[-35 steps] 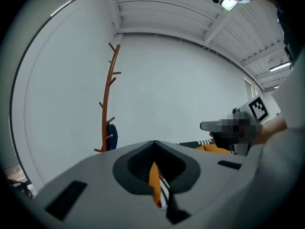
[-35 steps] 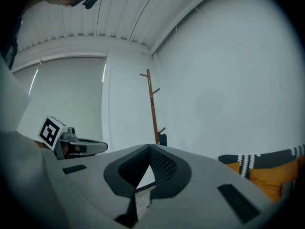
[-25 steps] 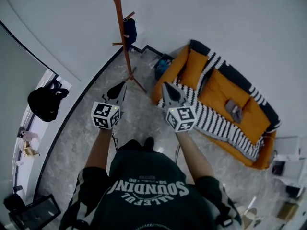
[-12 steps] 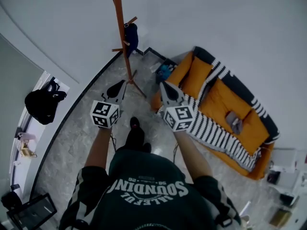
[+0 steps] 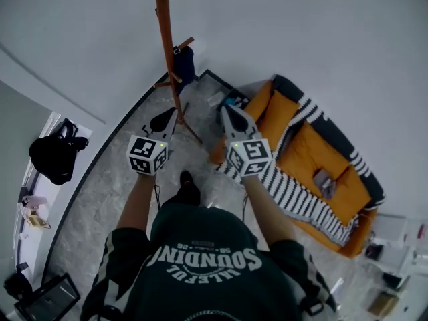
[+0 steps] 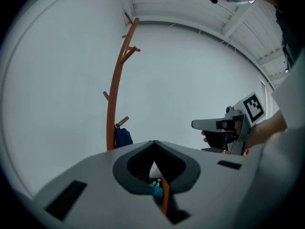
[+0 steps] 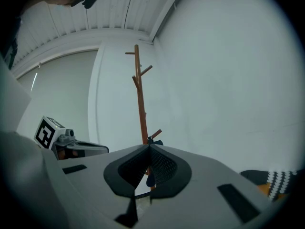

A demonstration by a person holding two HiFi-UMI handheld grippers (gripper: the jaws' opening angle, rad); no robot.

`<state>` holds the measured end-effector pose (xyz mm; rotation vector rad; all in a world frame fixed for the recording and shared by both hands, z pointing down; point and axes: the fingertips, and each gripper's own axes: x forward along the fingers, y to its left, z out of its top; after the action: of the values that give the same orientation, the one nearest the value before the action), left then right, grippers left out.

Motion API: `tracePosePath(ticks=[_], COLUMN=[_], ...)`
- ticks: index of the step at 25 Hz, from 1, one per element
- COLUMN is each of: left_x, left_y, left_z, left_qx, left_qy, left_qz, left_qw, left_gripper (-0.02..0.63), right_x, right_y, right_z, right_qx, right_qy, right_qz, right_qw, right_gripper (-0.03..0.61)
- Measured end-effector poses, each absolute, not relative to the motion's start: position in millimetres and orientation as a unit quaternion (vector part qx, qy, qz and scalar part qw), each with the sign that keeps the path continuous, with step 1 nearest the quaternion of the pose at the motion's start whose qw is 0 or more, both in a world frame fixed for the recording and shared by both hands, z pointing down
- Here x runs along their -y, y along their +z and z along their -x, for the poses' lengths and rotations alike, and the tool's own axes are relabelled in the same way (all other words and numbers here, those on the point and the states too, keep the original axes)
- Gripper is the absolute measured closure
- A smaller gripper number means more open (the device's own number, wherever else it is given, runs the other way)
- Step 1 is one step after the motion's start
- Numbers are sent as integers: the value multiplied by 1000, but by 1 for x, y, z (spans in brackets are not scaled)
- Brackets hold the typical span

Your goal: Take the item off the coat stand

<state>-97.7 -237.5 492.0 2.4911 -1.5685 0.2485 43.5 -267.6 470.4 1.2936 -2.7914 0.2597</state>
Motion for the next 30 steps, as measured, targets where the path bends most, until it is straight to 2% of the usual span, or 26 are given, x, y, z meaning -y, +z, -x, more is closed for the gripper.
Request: tracePosePath(ticks=[8,25,30], left_x=[274,295,295], left_y=[498,508,513], left_z=[109,102,110], left_qx=[527,577,592], left_qy=[89,89,90], left_qz=[-839,-802,-791], left_qw=[101,122,128], left_gripper=[613,612,612], right_x=[304,341,346], right_y=[465,485,498], right_z=[-16,-19,-11], right_qx=[909,935,938], right_qy=[80,78,92], right_qz=[-408,-339,-325], right_qw=[29,64,76], right_gripper=[578,575,485])
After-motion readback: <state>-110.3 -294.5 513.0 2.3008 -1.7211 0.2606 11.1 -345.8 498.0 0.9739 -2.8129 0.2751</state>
